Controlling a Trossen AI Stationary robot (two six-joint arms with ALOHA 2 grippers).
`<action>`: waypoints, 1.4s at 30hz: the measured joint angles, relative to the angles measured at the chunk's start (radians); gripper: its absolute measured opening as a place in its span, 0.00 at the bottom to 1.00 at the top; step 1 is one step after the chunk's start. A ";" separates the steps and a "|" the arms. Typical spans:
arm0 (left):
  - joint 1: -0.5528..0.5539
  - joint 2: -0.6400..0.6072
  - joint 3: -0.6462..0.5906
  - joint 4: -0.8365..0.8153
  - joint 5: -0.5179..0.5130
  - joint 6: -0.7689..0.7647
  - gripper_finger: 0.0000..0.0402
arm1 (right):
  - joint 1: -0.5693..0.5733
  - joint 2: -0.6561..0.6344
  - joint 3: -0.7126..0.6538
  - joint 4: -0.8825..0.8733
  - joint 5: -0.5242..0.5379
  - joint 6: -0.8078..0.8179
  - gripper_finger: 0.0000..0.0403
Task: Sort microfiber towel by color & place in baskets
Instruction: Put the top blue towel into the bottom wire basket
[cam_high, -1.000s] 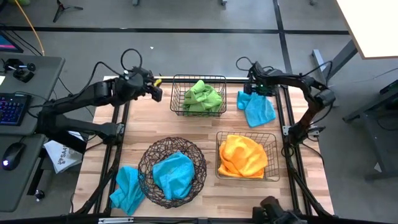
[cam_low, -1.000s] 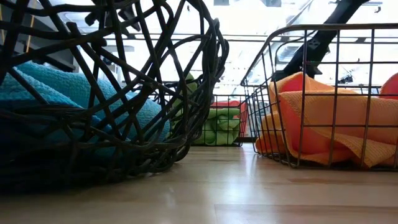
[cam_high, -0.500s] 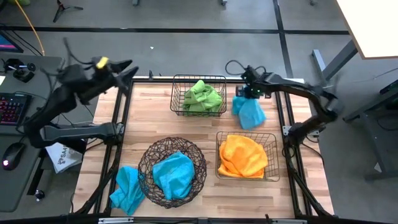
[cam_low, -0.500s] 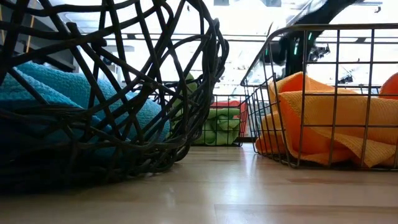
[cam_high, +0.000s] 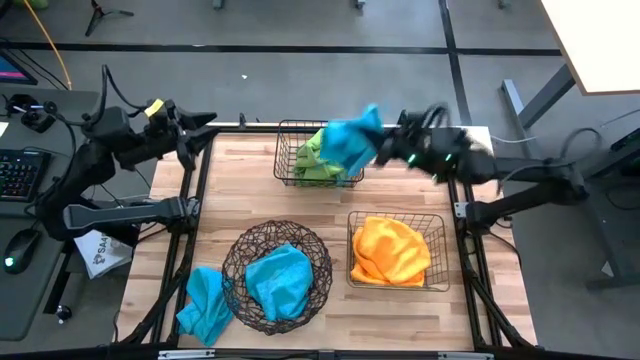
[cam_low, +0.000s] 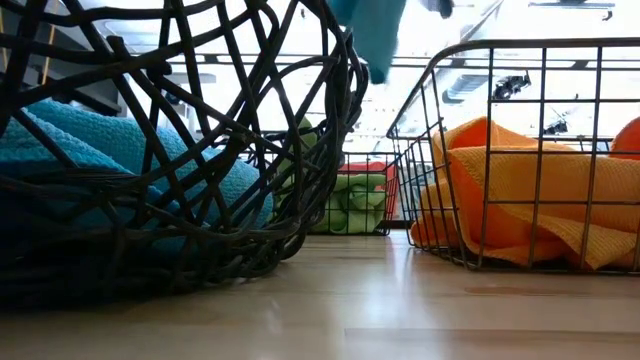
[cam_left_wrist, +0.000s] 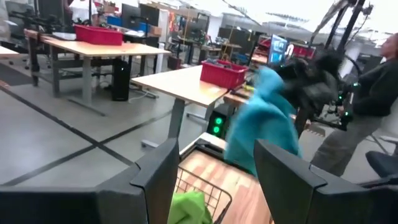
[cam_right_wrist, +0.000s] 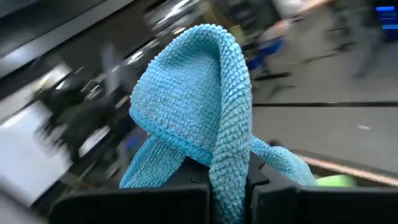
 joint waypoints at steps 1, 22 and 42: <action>0.000 0.003 0.000 0.011 0.000 -0.003 0.49 | 0.045 0.037 0.000 0.045 0.003 -0.024 0.01; -0.087 0.072 0.000 0.143 0.056 -0.311 0.49 | 0.346 0.726 0.176 0.500 -0.307 -0.019 0.11; -0.241 0.115 0.000 0.250 0.051 -0.295 0.49 | 0.349 0.741 0.755 -0.465 -0.523 -0.375 0.86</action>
